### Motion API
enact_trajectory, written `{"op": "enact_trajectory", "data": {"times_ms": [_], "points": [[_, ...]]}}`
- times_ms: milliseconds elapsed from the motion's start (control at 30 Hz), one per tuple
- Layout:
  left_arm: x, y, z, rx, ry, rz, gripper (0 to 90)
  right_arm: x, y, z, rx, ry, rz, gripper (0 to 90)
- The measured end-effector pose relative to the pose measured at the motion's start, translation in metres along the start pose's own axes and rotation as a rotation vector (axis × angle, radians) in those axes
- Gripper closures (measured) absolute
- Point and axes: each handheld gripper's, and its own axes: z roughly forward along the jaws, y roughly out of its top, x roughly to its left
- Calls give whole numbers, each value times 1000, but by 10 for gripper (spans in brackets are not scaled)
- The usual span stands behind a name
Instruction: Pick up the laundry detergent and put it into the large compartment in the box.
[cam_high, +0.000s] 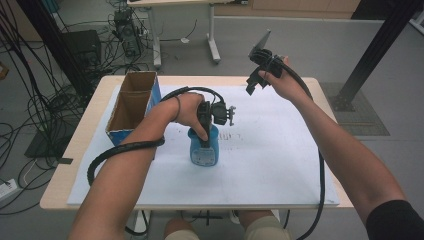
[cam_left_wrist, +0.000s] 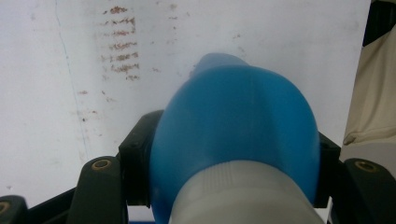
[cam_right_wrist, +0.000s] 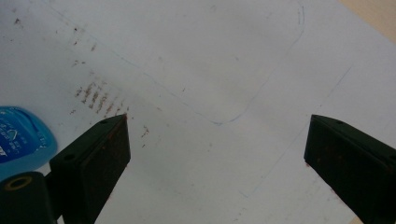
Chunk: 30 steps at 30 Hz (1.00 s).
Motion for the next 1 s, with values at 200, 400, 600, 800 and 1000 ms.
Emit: {"op": "enact_trajectory", "data": {"times_ms": [200, 400, 600, 800, 1000], "points": [[0, 1, 0, 4, -2, 1, 370, 0, 0, 0, 4, -1, 6, 71], [0, 2, 0, 8, -2, -1, 370, 0, 0, -1, 0, -3, -1, 71], [0, 2, 0, 7, -2, 3, 370, 1, 0, 0, 1, -5, 3, 71], [1, 5, 0, 19, -4, -3, 369, 1, 0, 0, -2, -6, -5, 71], [1, 5, 0, 20, -5, -9, 369, 0, 0, -1, 2, -7, -1, 71]]}}
